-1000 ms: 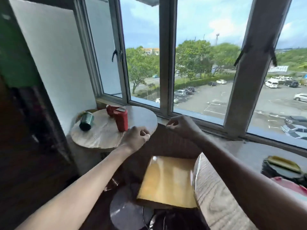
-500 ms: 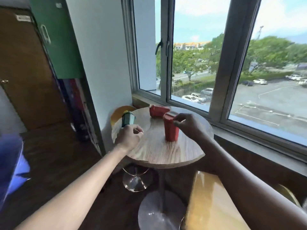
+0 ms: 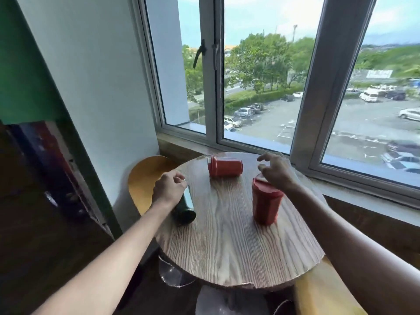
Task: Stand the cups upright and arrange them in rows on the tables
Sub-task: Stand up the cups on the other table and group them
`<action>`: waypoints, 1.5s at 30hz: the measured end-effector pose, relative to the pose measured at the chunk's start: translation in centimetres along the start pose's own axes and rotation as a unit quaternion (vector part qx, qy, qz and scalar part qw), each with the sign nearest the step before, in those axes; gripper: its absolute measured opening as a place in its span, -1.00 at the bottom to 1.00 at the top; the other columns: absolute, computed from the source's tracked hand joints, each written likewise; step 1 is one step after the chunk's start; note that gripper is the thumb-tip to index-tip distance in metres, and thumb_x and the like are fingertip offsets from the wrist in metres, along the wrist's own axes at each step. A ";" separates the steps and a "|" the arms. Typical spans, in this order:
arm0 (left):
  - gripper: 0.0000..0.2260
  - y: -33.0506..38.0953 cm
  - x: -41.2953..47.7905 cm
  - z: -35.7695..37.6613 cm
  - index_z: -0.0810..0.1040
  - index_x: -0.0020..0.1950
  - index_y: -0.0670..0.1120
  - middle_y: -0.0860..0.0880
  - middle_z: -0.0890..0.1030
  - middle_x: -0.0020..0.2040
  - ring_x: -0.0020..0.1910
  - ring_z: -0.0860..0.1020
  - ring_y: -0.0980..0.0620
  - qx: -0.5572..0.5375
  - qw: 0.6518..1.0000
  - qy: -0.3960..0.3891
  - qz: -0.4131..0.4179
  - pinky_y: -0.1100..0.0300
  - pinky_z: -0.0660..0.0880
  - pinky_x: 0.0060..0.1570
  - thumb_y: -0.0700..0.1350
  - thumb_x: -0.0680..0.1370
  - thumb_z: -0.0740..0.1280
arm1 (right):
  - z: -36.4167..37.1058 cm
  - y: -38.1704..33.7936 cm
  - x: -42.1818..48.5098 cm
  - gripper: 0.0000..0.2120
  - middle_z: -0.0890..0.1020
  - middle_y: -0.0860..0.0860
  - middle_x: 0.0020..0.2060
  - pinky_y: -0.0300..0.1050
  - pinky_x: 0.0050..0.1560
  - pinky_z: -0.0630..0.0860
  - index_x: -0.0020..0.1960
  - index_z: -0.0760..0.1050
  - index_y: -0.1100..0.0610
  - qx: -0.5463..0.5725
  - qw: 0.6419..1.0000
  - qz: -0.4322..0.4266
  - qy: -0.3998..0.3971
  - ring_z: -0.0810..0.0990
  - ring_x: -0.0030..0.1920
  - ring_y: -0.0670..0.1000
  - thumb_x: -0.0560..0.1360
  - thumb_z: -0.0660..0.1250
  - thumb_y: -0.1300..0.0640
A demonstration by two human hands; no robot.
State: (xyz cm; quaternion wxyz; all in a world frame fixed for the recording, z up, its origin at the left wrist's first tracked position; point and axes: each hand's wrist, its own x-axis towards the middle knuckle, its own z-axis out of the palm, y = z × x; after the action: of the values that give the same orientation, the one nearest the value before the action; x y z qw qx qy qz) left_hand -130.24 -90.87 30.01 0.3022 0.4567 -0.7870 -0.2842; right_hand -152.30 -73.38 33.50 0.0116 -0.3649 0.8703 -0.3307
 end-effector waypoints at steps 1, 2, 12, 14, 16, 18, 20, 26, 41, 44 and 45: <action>-0.87 -0.5 1.4 0.2 0.67 0.02 -0.09 -0.07 0.70 0.00 -0.06 0.59 0.00 0.003 1.000 -0.010 0.014 0.22 0.40 -0.13 -0.16 0.49 0.40 | 0.3 -0.1 0.2 -0.68 0.51 0.19 0.31 0.07 0.31 0.36 0.20 0.58 0.00 -0.007 1.000 0.015 0.006 0.44 0.32 0.25 0.46 0.29 0.12; -0.86 -0.8 2.6 0.4 0.67 0.03 -0.10 -0.07 0.69 0.02 -0.07 0.56 0.01 0.011 0.999 -0.019 0.026 0.22 0.39 -0.13 -0.16 0.49 0.39 | 0.5 -0.2 0.3 -0.68 0.49 0.18 0.33 0.07 0.30 0.35 0.21 0.57 0.00 -0.013 0.999 0.031 0.011 0.43 0.33 0.25 0.47 0.28 0.12; -0.23 -5.2 9.3 0.8 0.36 0.43 -0.04 -0.19 0.38 0.37 0.36 0.35 -0.27 0.104 0.975 -0.184 -0.065 -0.09 0.36 0.31 0.31 0.35 0.46 | 2.4 -0.7 -0.7 -0.66 0.58 0.19 0.27 -0.13 0.21 0.37 0.26 0.55 0.19 0.012 0.982 0.187 0.034 0.50 0.30 0.17 0.50 0.31 0.15; -0.14 -5.9 9.6 0.9 0.37 0.42 -0.06 -0.19 0.46 0.32 0.30 0.45 -0.24 0.050 0.964 -0.243 -0.092 -0.11 0.48 0.24 0.31 0.26 0.52 | 2.8 -0.4 -0.8 -0.67 0.57 0.20 0.28 -0.18 0.17 0.35 0.27 0.53 0.28 0.041 0.978 0.200 0.034 0.50 0.30 0.16 0.53 0.30 0.22; -0.25 -5.9 9.7 1.1 0.46 0.30 -0.11 -0.16 0.57 0.10 0.12 0.57 -0.22 -0.026 0.945 -0.293 -0.140 -0.14 0.58 0.10 0.21 0.24 0.59 | 3.0 0.1 -0.7 -0.68 0.56 0.21 0.27 -0.23 0.17 0.34 0.28 0.51 0.30 0.073 0.975 0.205 0.033 0.50 0.29 0.17 0.55 0.27 0.26; -0.30 -5.3 9.4 1.2 0.48 0.19 -0.13 -0.14 0.58 -0.05 -0.01 0.61 -0.20 -0.063 0.939 -0.295 -0.167 -0.17 0.63 -0.02 0.09 0.16 0.63 | 3.1 0.6 -0.6 -0.69 0.57 0.19 0.26 -0.17 0.26 0.40 0.27 0.52 0.25 0.099 0.971 0.213 0.032 0.53 0.23 0.14 0.54 0.28 0.25; -0.35 -4.4 8.9 1.4 0.46 0.15 -0.12 -0.12 0.57 -0.08 -0.06 0.59 -0.14 -0.076 0.948 -0.273 -0.143 -0.02 0.64 -0.17 0.02 0.17 0.62 | 3.1 0.7 -0.6 -0.69 0.59 0.20 0.22 -0.08 0.23 0.41 0.25 0.53 0.25 0.120 0.968 0.213 0.049 0.52 0.15 0.09 0.52 0.28 0.26; -0.47 0.5 6.8 2.7 0.47 0.13 -0.10 -0.08 0.53 0.10 0.07 0.54 -0.10 -0.076 0.972 -0.201 0.094 0.05 0.52 0.05 -0.02 0.28 0.61 | 3.3 1.1 -0.6 -0.70 0.56 0.11 0.07 -0.17 0.08 0.36 0.24 0.52 0.22 0.148 0.965 0.211 0.055 0.49 0.08 0.03 0.52 0.28 0.28; -0.50 4.5 1.7 7.9 0.46 0.17 0.01 0.03 0.42 0.15 0.15 0.36 -0.11 0.043 0.931 -0.168 0.321 0.03 0.51 -0.02 0.17 0.35 0.53 | 3.2 2.4 -0.9 -0.66 0.56 0.16 0.20 -0.39 -0.17 0.39 0.35 0.43 0.21 0.226 0.954 0.196 0.029 0.50 0.06 -0.02 0.58 0.25 0.27; -0.44 4.7 1.9 7.9 0.46 0.18 0.02 0.01 0.40 0.18 0.17 0.36 -0.12 0.049 0.929 -0.175 0.322 0.01 0.53 -0.01 0.23 0.31 0.53 | 2.8 2.6 -1.3 -0.66 0.57 0.10 0.20 -0.37 -0.15 0.47 0.32 0.44 0.14 0.297 0.935 0.193 -0.004 0.56 -0.02 -0.07 0.56 0.30 0.25; -0.40 4.7 2.0 7.8 0.45 0.19 0.02 0.00 0.38 0.20 0.18 0.36 -0.12 0.052 0.929 -0.177 0.320 0.01 0.53 -0.01 0.26 0.29 0.53 | 2.5 2.9 -1.4 -0.65 0.58 0.08 0.23 -0.30 -0.08 0.49 0.28 0.48 0.07 0.316 0.928 0.194 -0.019 0.58 0.03 -0.05 0.51 0.37 0.20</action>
State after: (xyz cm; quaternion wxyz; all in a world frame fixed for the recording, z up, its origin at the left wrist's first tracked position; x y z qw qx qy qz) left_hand -139.37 -89.36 28.71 0.2081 0.1382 -0.9458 -0.2073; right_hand -152.46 -72.43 29.54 0.2067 -0.1728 0.7739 -0.5731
